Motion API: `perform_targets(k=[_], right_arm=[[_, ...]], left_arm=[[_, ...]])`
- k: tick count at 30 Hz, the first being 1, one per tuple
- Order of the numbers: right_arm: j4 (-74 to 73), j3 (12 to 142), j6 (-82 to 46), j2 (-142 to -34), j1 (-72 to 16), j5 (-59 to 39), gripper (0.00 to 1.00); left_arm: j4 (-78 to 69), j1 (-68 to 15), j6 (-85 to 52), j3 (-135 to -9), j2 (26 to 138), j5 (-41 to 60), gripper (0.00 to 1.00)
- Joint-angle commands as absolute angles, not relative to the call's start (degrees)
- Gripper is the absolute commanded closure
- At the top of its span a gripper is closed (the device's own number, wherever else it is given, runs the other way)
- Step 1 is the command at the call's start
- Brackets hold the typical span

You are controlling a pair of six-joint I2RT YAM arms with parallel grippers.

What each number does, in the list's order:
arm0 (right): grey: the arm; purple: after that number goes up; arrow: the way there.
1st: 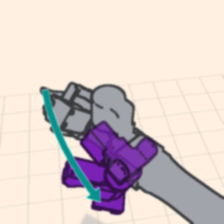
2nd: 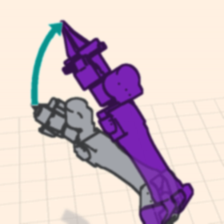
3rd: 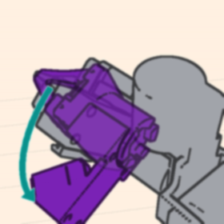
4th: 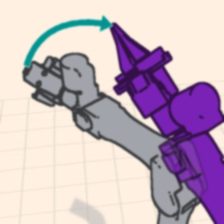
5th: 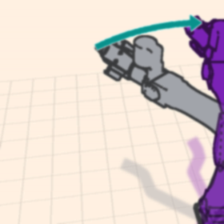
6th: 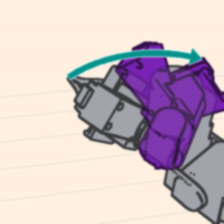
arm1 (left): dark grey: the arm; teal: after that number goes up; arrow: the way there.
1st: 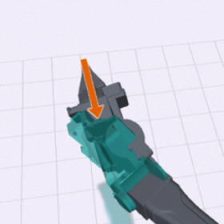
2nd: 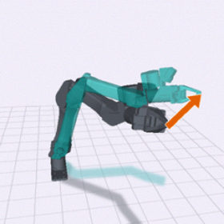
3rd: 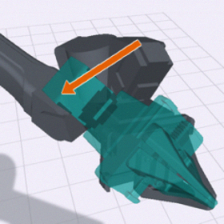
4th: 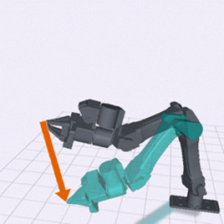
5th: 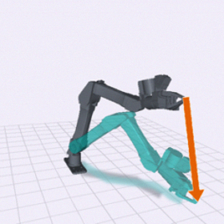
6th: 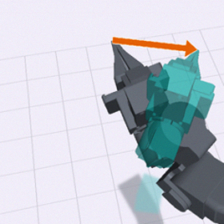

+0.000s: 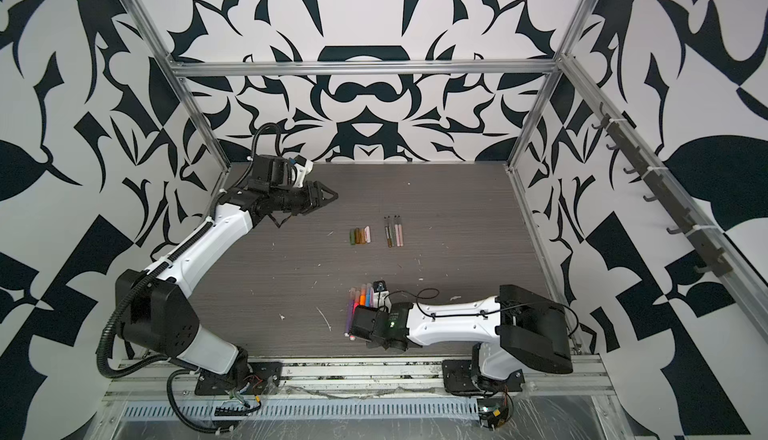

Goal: Open the pen caps

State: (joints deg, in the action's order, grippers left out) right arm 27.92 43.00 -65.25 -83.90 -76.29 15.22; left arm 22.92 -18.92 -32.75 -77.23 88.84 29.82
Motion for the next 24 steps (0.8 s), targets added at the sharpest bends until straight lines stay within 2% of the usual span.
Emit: perform_targets(k=[1,15,20,24], right_arm=[[30.2,44.2,-66.4,-84.8,-76.7,16.6,0.65],[36.0,43.1,-70.1,-80.9,-76.6,20.7,0.66],[24.4,41.0,-64.3,-79.5,-76.8,15.3,0.65],[25.5,42.7,-64.9,-81.9,-76.7,15.0,0.65]], left_arm=[[22.1,-18.5,-32.9,-76.2,88.8,30.7,0.48],[22.2,-18.3,-32.9,-76.2,88.4,30.8,0.48],[21.9,-17.8,-33.5,-76.3,88.7,31.8,0.48],[21.9,-17.7,-33.5,-76.2,88.9,31.7,0.48]])
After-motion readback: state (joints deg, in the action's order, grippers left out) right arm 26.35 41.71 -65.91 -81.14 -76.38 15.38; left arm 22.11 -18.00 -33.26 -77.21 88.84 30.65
